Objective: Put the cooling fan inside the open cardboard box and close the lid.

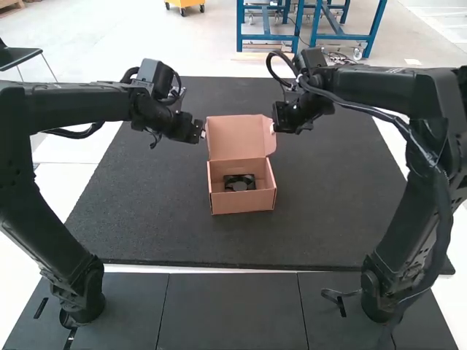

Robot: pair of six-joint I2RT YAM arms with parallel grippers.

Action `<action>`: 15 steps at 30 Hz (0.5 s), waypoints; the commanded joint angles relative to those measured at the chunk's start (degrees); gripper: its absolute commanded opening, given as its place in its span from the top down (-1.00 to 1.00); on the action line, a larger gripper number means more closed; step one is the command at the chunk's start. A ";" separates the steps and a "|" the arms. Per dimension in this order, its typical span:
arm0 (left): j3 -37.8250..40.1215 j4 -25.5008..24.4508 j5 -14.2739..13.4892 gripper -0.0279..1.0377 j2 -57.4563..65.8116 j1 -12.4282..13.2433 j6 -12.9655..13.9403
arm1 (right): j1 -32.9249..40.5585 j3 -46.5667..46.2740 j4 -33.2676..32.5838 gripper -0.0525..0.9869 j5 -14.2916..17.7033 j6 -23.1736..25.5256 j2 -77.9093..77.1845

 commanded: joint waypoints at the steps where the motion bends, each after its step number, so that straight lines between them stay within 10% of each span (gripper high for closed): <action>1: 1.64 -0.37 1.07 -0.87 -0.50 -0.38 -0.20 | 1.20 0.10 -1.42 0.93 -1.20 -1.20 -1.24; 15: 1.38 -1.16 3.45 -0.87 -0.58 -0.38 -1.17 | 1.47 -0.78 -4.23 0.93 -1.20 -2.26 -2.30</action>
